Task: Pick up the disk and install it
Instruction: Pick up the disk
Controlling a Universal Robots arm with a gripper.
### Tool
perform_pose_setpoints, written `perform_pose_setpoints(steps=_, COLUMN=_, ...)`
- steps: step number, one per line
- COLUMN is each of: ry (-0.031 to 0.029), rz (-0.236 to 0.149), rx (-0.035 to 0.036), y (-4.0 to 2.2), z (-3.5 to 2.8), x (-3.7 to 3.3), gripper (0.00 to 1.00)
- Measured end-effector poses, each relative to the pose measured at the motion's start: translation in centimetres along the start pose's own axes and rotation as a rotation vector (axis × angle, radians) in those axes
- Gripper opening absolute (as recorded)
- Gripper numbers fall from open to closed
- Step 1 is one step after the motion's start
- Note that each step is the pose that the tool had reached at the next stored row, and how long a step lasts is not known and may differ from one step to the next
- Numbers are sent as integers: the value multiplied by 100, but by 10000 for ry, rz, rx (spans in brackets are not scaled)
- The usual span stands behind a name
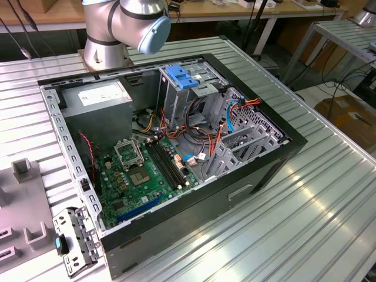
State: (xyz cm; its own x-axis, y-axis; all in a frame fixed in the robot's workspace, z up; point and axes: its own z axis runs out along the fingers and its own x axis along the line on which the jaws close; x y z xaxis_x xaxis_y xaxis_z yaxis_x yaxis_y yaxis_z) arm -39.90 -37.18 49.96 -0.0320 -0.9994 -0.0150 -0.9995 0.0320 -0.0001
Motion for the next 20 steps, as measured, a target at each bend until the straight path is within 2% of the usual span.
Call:
perform_pose_setpoints(steps=11, ry=1, rz=0, rx=-18, y=-235, z=0, x=-7, gripper=37)
perform_pose_setpoints(steps=20, ry=1, rz=0, rx=-26, y=-400, z=0, x=-13, gripper=37)
